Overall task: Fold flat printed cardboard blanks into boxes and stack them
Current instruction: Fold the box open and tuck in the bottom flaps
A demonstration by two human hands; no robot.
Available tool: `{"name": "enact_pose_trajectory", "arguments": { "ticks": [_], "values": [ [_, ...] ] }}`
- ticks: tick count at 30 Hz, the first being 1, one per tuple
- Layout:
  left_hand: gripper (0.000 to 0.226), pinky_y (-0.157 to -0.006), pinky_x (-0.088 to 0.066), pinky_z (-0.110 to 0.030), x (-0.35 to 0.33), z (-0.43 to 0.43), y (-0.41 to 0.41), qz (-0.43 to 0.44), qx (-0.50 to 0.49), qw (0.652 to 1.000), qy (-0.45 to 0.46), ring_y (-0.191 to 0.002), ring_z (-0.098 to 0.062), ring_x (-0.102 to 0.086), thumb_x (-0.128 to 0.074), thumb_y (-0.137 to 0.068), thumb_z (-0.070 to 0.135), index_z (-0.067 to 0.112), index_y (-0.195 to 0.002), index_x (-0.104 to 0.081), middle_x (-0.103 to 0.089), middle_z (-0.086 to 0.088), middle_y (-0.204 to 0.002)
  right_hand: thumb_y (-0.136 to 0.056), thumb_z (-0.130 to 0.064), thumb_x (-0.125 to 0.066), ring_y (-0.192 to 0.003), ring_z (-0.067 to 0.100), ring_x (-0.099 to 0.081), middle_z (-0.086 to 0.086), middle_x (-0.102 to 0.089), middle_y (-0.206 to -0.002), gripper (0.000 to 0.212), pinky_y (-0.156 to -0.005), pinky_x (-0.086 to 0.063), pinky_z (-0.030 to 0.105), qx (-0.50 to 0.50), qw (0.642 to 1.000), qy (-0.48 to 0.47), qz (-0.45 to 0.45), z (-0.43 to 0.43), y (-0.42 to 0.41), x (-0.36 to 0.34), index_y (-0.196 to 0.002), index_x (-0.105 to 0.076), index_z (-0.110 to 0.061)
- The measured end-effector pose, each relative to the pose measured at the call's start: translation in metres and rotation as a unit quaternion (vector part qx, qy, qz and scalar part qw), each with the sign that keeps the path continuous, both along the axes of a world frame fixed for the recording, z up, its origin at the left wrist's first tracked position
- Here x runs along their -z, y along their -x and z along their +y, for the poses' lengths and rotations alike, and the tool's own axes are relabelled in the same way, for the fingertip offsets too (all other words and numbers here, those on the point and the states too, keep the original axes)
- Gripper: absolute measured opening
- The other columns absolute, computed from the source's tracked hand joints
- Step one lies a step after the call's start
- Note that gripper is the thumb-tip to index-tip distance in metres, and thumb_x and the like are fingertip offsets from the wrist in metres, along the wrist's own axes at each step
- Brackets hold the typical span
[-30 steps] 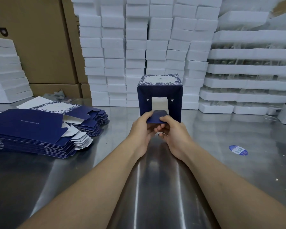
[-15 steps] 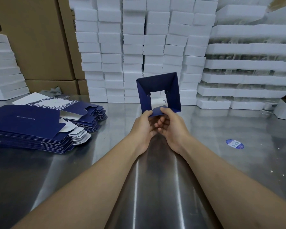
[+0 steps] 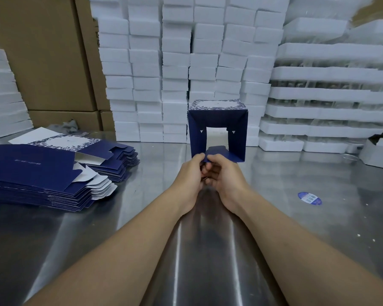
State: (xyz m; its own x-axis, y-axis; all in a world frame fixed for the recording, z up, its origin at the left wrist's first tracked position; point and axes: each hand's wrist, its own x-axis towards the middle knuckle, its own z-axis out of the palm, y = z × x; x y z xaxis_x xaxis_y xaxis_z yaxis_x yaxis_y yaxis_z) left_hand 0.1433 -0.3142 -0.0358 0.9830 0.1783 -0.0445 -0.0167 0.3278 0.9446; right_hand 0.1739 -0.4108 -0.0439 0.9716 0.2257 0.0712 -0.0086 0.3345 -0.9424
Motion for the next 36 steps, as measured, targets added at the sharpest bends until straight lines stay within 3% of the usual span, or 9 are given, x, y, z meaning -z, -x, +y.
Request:
{"name": "enact_pose_trajectory", "arguments": {
  "ticks": [6, 12, 17, 21, 26, 30, 34, 36],
  "values": [
    [0.042, -0.062, -0.050, -0.028, 0.001, 0.000, 0.002, -0.010, -0.013, 1.000, 0.020, -0.062, -0.013, -0.060, -0.045, -0.108, 0.026, 0.011, -0.078, -0.072, -0.066, -0.001, -0.066, -0.095, -0.027, -0.063, -0.053, 0.015, -0.055, 0.001, -0.054, -0.057, 0.045, -0.057, -0.047, 0.028, 0.016, 0.999, -0.021, 0.021, -0.001, -0.001, -0.001, -0.050, -0.062, -0.020],
    [0.043, -0.066, -0.057, -0.029, 0.000, 0.001, 0.002, -0.012, -0.021, 0.999, 0.045, -0.063, -0.014, -0.067, -0.044, -0.110, 0.030, 0.006, -0.095, -0.076, -0.076, -0.009, -0.079, -0.097, -0.019, -0.054, -0.046, 0.014, -0.047, 0.000, -0.045, -0.054, 0.052, -0.053, -0.044, 0.027, 0.031, 0.998, -0.047, 0.036, -0.002, -0.003, 0.001, -0.045, -0.051, -0.020],
    [0.049, -0.060, -0.052, -0.025, 0.001, -0.001, 0.001, -0.013, -0.005, 1.000, 0.007, -0.057, -0.012, -0.057, -0.041, -0.111, 0.030, 0.008, -0.081, -0.073, -0.067, -0.002, -0.066, -0.097, -0.021, -0.054, -0.046, 0.013, -0.048, -0.001, -0.047, -0.052, 0.054, -0.057, -0.045, 0.029, 0.009, 0.999, -0.038, 0.025, -0.003, -0.003, 0.000, -0.043, -0.053, -0.022],
    [0.060, -0.060, -0.054, -0.028, 0.004, 0.000, 0.000, -0.031, -0.012, 0.999, 0.004, -0.061, -0.015, -0.059, -0.037, -0.110, 0.025, 0.015, -0.071, -0.080, -0.070, -0.005, -0.071, -0.096, -0.024, -0.057, -0.047, 0.014, -0.048, -0.001, -0.046, -0.054, 0.051, -0.054, -0.043, 0.028, 0.022, 0.999, -0.035, 0.027, -0.002, 0.000, -0.002, -0.045, -0.054, -0.022],
    [0.045, -0.072, -0.060, -0.035, 0.005, 0.003, -0.006, -0.015, -0.034, 0.999, 0.030, -0.073, -0.019, -0.074, -0.040, -0.111, 0.030, 0.004, -0.108, -0.076, -0.081, -0.013, -0.091, -0.098, -0.018, -0.051, -0.048, 0.013, -0.045, -0.001, -0.043, -0.053, 0.049, -0.055, -0.041, 0.028, 0.060, 0.995, -0.050, 0.056, -0.003, 0.002, -0.003, -0.049, -0.046, -0.020],
    [0.042, -0.067, -0.060, -0.035, 0.005, 0.003, -0.007, 0.003, -0.045, 0.998, 0.045, -0.071, -0.020, -0.075, -0.043, -0.111, 0.033, 0.004, -0.113, -0.073, -0.080, -0.013, -0.092, -0.099, -0.017, -0.050, -0.048, 0.015, -0.043, 0.001, -0.042, -0.054, 0.041, -0.056, -0.041, 0.029, 0.058, 0.996, -0.031, 0.058, -0.003, 0.005, -0.005, -0.059, -0.043, -0.017],
    [0.043, -0.079, -0.061, -0.040, 0.007, 0.004, -0.007, -0.004, -0.057, 0.998, 0.032, -0.088, -0.026, -0.074, -0.038, -0.112, 0.028, 0.002, -0.120, -0.072, -0.078, -0.020, -0.111, -0.099, -0.020, -0.054, -0.049, 0.014, -0.044, 0.001, -0.043, -0.055, 0.040, -0.058, -0.041, 0.029, 0.057, 0.997, -0.017, 0.048, -0.005, 0.005, -0.006, -0.059, -0.045, -0.017],
    [0.042, -0.080, -0.062, -0.040, 0.006, 0.004, -0.006, 0.000, -0.058, 0.997, 0.041, -0.088, -0.026, -0.075, -0.041, -0.111, 0.030, 0.004, -0.119, -0.073, -0.079, -0.018, -0.108, -0.099, -0.018, -0.054, -0.052, 0.015, -0.045, 0.001, -0.043, -0.056, 0.040, -0.058, -0.040, 0.029, 0.068, 0.997, -0.015, 0.045, -0.004, 0.005, -0.005, -0.060, -0.046, -0.016]
  ]
}}
